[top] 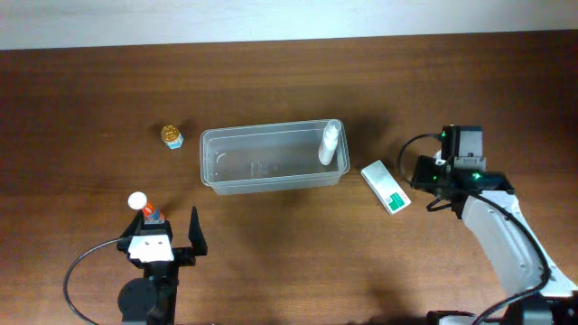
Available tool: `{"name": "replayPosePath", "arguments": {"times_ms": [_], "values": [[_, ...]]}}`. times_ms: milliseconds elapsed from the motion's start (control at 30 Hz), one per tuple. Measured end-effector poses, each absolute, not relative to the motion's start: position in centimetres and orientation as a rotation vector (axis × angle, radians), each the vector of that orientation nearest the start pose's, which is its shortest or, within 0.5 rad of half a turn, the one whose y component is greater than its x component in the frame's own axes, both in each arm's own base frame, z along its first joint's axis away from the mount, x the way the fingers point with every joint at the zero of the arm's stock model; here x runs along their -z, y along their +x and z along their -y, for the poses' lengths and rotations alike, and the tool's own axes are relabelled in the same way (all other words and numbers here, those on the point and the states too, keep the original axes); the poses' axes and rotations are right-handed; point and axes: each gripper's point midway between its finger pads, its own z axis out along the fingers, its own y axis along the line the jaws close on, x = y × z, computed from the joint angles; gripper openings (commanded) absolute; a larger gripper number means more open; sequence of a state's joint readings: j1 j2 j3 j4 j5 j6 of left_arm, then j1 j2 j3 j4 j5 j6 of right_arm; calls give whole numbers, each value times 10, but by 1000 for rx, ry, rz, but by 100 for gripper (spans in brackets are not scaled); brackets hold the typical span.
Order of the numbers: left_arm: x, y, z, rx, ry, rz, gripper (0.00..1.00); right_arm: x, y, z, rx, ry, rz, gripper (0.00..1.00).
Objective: Pack container
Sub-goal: 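Move the right gripper back over the small dark bottle, then grasp the small dark bottle by its white cap with the right gripper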
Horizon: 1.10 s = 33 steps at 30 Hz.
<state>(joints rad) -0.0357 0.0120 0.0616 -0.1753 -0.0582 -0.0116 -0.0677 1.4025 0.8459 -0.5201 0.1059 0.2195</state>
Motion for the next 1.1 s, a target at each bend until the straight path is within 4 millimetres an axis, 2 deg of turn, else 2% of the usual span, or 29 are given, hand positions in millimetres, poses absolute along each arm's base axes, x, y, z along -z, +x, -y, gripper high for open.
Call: {"name": "replayPosePath", "arguments": {"times_ms": [133, 233, 400, 633, 700, 800, 1100], "values": [[-158, 242, -1, -14, -23, -1696, 99, -73, 336, 41, 103, 342, -2581, 62], [-158, 242, -1, -14, -23, -1696, 99, -75, 343, 41, 109, 306, -2548, 55], [-158, 242, -1, -14, -23, -1696, 99, -77, 351, 42, 120, 258, -2521, 54], [-158, 242, -1, -14, -23, -1696, 99, -55, 354, 42, 129, 241, -2566, 53], [-158, 242, -1, -14, -23, -1696, 99, -51, 354, 42, 132, 237, -2576, 47], [-158, 242, -1, -14, -23, -1696, 99, -51, 355, 43, 133, 228, -2568, 41], [-158, 242, -1, -14, -23, -1696, 99, -56, 363, 45, 147, 217, -2531, 42]]}}
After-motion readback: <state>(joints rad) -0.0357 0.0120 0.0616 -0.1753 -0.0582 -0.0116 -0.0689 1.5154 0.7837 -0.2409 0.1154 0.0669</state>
